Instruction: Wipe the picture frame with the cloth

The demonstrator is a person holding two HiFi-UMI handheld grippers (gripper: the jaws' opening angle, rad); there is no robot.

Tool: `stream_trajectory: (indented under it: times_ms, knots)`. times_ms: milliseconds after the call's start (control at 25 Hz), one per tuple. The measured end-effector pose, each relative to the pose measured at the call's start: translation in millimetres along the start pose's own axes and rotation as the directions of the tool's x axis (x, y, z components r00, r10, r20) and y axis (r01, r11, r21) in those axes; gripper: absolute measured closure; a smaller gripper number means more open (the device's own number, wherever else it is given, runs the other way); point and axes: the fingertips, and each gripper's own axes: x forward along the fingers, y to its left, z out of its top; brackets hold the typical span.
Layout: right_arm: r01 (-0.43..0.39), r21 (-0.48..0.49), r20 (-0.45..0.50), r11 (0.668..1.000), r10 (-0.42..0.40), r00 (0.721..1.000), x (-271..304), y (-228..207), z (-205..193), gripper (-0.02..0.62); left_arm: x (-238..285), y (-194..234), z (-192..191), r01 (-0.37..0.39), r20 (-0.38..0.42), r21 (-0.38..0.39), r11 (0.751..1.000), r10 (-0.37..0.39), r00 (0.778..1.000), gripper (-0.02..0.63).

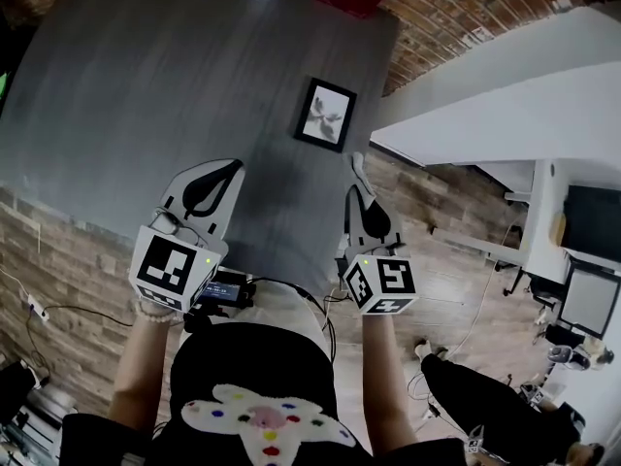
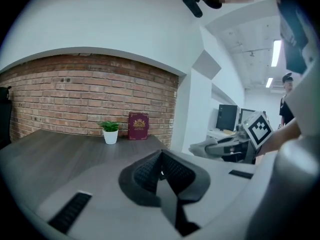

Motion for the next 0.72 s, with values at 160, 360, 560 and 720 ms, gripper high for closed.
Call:
stream_trajectory:
  times_ms: [160, 360, 560, 720]
  knots:
    - [-0.025, 0.001, 0.024, 1.000, 0.025, 0.999, -17.5, 17.1, 9.7, 0.571, -8.3, -1.3, 10.9, 0.004, 0.014, 0.014, 1.000, -0.004, 1.000, 0.597]
    - [-0.050, -0.010, 0.053, 0.999, 0.050, 0.997, -34.3, 33.4, 22.0, 0.571, -13.7, -6.3, 32.7, 0.013, 0.058, 0.061, 0.998, -0.017, 0.998, 0.597]
    - [-0.043, -0.005, 0.078, 0.999, 0.044, 0.996, -43.7, 36.4, 29.6, 0.572, -18.5, -9.1, 38.5, 0.016, 0.061, 0.079, 0.997, -0.020, 0.998, 0.597]
    - [-0.038, -0.007, 0.086, 0.999, 0.038, 0.996, -47.6, 38.8, 30.4, 0.572, -22.0, -12.5, 40.3, 0.020, 0.064, 0.086, 0.996, -0.025, 0.998, 0.597]
